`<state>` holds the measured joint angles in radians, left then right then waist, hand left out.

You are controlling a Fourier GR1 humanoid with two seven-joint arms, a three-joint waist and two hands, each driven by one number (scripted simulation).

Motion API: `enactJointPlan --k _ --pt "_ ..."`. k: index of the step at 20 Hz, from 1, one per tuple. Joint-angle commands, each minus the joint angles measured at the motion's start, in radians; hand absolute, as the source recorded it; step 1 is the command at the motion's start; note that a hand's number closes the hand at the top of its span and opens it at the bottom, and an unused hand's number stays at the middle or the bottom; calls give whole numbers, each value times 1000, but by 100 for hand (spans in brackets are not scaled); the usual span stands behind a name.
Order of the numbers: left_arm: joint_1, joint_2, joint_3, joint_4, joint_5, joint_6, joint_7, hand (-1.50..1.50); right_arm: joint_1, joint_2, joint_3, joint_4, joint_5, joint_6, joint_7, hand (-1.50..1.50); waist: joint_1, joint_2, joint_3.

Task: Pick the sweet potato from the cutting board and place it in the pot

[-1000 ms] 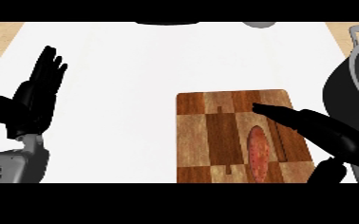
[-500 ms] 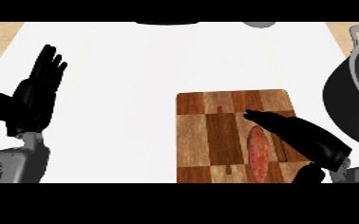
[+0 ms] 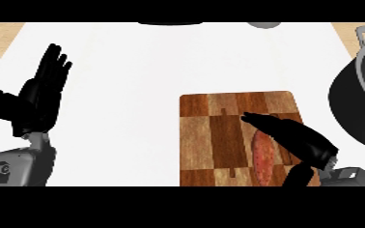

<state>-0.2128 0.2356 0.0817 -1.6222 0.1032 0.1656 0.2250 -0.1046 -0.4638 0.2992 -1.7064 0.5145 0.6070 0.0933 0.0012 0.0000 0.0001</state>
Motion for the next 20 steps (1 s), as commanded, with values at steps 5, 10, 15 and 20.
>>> enactJointPlan --k 5,10,15,20 --pt "38 2 47 20 9 -52 -54 0 -11 86 13 147 147 -62 -52 -150 1 0 0" --pt "3 -17 34 36 -15 -34 -35 0 12 15 59 115 201 -55 -220 150 -2 0 0" --pt "10 -31 26 18 -44 -28 -24 0 33 46 56 158 277 -117 -293 150 -2 0 0" --pt "21 -25 58 18 -26 -64 -36 0 3 50 -14 106 269 -23 -304 150 -2 0 0"
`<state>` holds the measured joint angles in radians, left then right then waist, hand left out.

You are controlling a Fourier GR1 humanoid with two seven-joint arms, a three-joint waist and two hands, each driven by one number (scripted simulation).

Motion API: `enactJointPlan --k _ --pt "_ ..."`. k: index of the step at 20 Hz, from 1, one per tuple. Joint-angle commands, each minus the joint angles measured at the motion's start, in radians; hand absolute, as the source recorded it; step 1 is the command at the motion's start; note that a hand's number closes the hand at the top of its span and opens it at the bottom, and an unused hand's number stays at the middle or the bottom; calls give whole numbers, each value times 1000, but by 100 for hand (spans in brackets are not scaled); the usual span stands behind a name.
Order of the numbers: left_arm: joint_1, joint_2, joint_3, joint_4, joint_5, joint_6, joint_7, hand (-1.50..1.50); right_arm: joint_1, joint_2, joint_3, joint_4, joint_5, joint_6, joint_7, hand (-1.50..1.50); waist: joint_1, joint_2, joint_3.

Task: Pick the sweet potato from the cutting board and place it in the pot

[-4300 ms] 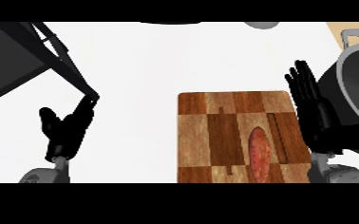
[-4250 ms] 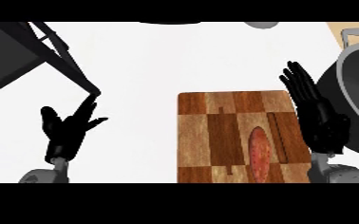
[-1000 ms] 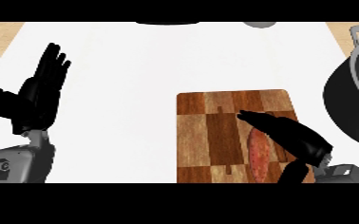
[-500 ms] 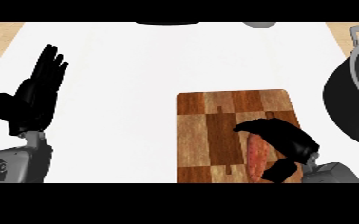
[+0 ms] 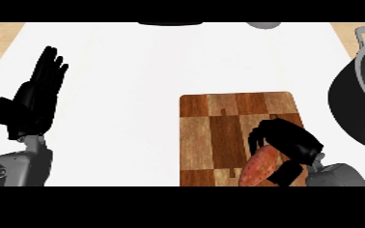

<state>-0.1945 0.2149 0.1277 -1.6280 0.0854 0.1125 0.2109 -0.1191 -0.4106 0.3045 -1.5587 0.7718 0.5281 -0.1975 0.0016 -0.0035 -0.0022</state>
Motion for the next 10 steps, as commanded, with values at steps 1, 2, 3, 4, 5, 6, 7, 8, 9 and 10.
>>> enactJointPlan --k 1,2,3,4,5,6,7,8,9,10 --pt "-1 3 9 -41 -2 1 46 0 56 44 47 -6 69 -28 -9 150 -2 3 2" --pt "7 -29 -11 1 -17 3 -6 0 26 -24 -33 44 47 -15 -100 150 -2 3 2" --pt "10 -22 -15 -61 -28 14 49 0 24 -10 -56 -20 27 34 -65 150 -2 3 2" --pt "-19 -30 3 60 -20 -4 -58 0 91 -16 -39 -67 42 6 -62 150 -6 3 2" --pt "-44 -11 10 7 -11 13 55 0 98 31 -23 -80 73 -30 17 150 -6 3 2" --pt "-32 -16 14 36 -20 15 -4 0 112 104 -1 -137 84 -42 140 150 -10 2 2" --pt "11 5 22 -15 -1 -9 19 0 179 122 16 -236 97 -33 225 150 -15 -2 1" --pt "8 -20 -3 -11 -23 14 23 0 235 163 52 -298 127 -62 288 150 -28 -5 1" --pt "18 -16 11 -17 -12 10 11 0 250 188 59 -324 148 -60 356 150 -24 -5 1" --pt "32 -12 13 -20 -13 10 23 0 301 212 93 -356 194 -103 402 150 -28 -7 0"
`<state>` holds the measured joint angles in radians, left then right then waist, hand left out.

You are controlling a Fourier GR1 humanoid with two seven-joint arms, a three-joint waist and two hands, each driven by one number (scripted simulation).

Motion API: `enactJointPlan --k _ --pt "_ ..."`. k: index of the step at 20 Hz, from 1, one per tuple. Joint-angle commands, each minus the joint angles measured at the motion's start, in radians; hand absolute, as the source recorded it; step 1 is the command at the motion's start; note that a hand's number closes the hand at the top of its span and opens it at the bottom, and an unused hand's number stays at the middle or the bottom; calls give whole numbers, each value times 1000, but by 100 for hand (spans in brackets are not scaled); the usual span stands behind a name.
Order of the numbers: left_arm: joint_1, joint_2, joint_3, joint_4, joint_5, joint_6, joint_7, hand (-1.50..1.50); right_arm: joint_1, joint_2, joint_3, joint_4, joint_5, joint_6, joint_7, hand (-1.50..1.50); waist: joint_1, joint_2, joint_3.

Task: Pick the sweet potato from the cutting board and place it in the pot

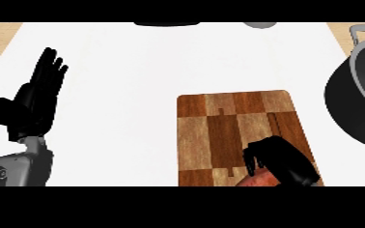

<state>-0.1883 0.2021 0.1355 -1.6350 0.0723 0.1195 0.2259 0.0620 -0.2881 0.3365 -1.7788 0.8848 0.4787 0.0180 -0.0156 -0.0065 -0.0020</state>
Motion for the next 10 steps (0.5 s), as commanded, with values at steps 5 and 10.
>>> enactJointPlan --k 5,10 --pt "-10 16 29 32 16 -19 -19 0 267 114 112 -409 113 -86 274 150 -13 1 1" --pt "-6 -4 0 -14 -4 8 25 0 241 234 89 -596 179 -210 390 150 -13 -2 1"
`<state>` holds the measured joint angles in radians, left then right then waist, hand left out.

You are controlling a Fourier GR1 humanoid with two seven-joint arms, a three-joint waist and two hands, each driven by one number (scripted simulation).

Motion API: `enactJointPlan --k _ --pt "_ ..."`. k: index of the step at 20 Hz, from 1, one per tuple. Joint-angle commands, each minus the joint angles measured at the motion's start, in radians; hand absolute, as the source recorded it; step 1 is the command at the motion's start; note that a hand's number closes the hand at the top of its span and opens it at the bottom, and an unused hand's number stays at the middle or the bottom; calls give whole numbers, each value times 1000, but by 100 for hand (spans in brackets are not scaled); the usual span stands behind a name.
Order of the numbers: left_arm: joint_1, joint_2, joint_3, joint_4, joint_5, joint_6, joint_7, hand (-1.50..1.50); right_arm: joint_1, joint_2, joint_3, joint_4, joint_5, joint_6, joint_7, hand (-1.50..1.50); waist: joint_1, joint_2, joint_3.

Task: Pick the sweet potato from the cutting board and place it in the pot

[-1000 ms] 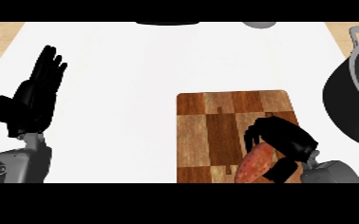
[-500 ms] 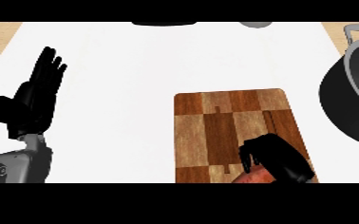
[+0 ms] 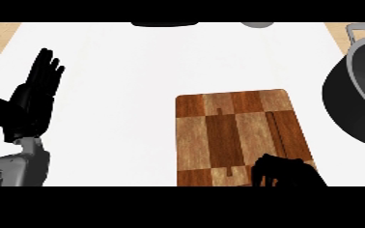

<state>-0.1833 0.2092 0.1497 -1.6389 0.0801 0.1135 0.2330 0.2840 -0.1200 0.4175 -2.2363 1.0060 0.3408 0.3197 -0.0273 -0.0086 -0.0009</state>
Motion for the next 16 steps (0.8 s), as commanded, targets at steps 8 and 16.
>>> enactJointPlan --k 8,16 --pt "-5 1 -4 -9 2 -10 4 0 -67 68 -280 -302 -45 -175 87 150 8 3 1" --pt "6 5 0 -29 3 -16 7 0 -212 19 -608 -210 -247 -105 92 150 18 6 2"
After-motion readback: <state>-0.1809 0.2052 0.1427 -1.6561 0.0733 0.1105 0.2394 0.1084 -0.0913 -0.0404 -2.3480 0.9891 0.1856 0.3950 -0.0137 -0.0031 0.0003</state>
